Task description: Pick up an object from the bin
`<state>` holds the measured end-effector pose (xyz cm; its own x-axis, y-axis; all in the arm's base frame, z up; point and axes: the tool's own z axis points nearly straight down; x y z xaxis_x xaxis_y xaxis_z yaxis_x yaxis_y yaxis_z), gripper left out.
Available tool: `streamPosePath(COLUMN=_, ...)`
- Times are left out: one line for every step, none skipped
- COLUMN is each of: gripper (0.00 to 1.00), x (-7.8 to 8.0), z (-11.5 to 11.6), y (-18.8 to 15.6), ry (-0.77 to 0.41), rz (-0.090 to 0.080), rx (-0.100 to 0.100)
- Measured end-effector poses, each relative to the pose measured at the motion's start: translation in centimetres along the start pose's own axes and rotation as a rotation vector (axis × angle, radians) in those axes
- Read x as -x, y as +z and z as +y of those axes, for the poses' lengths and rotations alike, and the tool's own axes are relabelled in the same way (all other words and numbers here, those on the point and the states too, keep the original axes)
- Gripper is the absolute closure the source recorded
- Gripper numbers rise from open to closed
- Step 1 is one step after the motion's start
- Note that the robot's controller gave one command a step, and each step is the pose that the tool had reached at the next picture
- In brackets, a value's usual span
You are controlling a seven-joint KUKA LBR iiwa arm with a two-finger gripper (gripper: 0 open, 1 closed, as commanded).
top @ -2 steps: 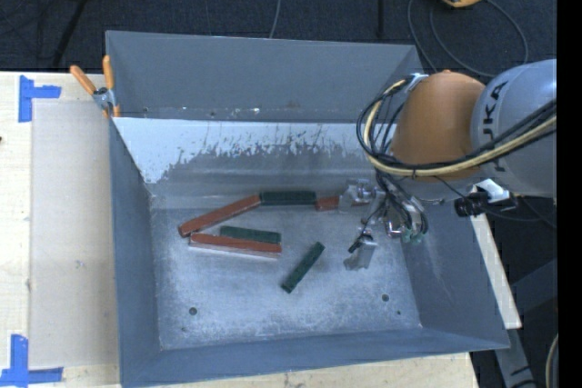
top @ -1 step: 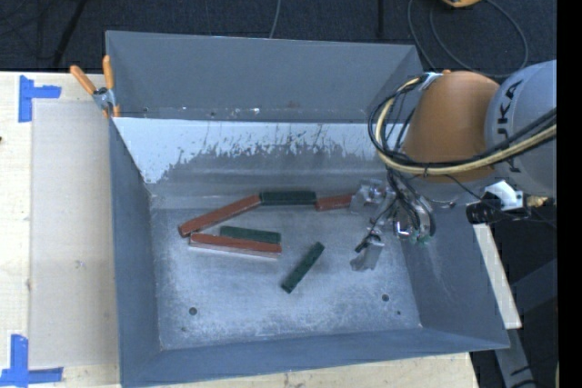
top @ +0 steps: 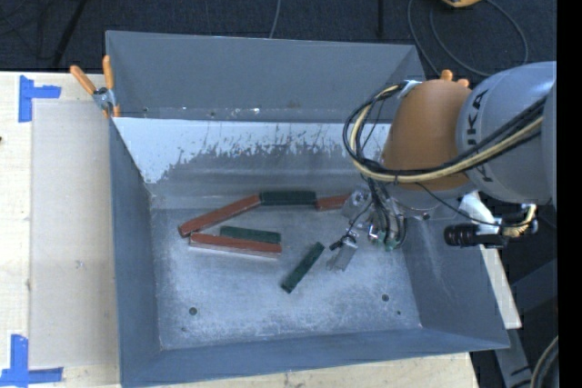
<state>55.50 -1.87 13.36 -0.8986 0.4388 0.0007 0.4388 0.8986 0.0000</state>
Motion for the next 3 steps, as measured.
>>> streamPosePath(gripper=0.00, x=-0.8, z=0.0, y=0.3, ry=-0.142, rz=0.002, rx=0.001)
streamPosePath(gripper=0.00, x=-1.4, z=1.7, y=0.9, ry=-0.236, rz=0.000, rx=-0.002)
streamPosePath(gripper=0.00, x=-2.4, z=2.1, y=4.6, ry=-0.145, rz=-0.001, rx=0.001)
